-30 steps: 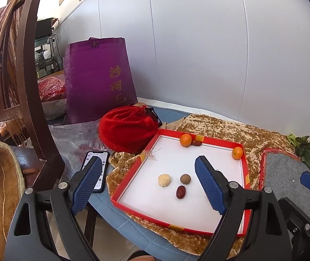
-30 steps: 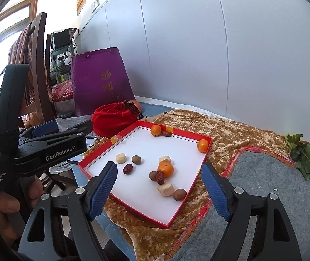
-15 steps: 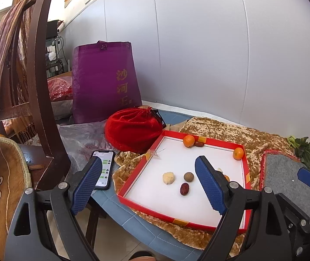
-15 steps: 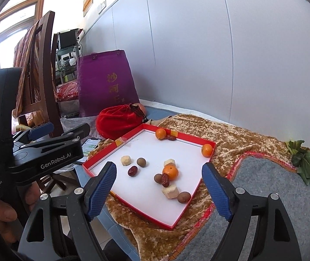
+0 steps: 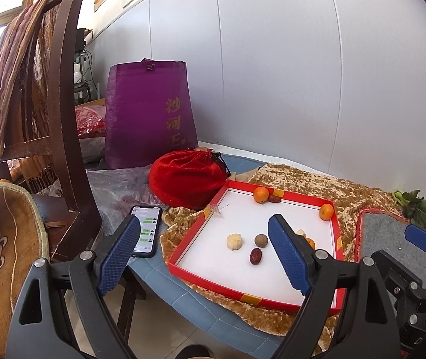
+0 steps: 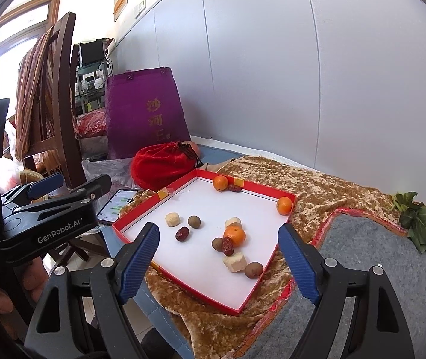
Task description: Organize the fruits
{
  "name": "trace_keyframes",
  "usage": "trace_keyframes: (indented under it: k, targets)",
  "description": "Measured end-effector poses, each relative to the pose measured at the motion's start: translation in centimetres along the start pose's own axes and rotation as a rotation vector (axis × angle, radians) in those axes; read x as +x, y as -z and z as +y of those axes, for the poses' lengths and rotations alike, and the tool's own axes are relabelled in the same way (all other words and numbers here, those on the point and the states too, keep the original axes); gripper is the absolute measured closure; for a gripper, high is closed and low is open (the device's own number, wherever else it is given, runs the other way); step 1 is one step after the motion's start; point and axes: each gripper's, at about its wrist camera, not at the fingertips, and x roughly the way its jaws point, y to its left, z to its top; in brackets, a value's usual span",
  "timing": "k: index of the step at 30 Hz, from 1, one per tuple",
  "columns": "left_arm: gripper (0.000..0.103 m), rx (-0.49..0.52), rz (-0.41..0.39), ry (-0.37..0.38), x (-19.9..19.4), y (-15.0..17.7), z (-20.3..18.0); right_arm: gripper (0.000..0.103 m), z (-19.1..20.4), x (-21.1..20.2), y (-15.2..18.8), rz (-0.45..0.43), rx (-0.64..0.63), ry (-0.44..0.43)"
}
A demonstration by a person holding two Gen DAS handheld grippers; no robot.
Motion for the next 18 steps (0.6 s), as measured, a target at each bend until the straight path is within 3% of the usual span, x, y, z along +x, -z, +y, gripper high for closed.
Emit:
trace_keyframes:
  k: [18]
  targets:
    - [0.015,0.006,0.004,0.017,-0.64,0.64,-0.14,0.02,0.31,-0.01,0.14,0.004,-0.015,-0.007]
